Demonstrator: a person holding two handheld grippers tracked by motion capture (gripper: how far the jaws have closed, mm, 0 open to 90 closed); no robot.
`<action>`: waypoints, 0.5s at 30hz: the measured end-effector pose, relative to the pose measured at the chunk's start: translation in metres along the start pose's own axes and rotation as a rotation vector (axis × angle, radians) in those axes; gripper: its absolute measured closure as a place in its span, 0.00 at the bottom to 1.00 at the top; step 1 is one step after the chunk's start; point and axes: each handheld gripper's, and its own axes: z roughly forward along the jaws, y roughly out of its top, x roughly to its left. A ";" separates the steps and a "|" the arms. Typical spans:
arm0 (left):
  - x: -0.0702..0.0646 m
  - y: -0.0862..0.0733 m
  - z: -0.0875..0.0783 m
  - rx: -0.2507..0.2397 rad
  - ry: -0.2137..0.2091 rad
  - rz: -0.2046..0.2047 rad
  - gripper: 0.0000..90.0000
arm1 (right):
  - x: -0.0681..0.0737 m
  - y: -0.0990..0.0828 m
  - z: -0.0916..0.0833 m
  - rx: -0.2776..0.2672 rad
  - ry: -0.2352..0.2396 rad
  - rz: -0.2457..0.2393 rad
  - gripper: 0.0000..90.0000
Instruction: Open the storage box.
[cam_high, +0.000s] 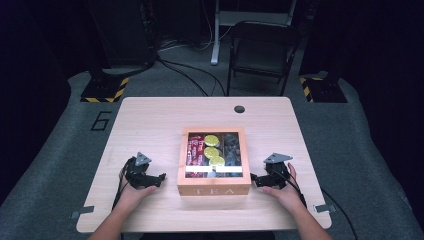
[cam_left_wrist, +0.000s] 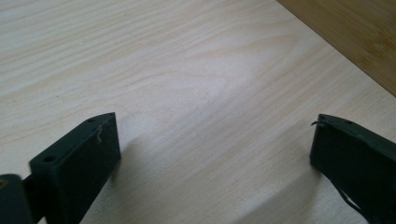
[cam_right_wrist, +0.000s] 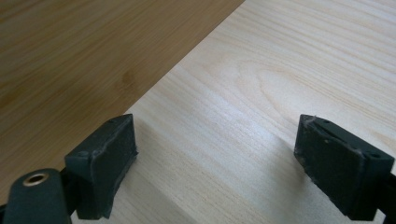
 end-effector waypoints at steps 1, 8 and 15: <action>0.000 0.000 0.000 0.002 0.001 0.005 0.00 | 0.000 0.000 0.000 -0.002 -0.004 0.000 0.13; 0.000 0.001 0.001 0.005 -0.001 0.005 0.00 | 0.002 -0.002 -0.002 -0.002 -0.013 0.006 0.13; -0.001 0.001 0.001 -0.001 0.009 -0.007 0.01 | 0.001 -0.002 -0.002 -0.004 -0.011 0.005 0.14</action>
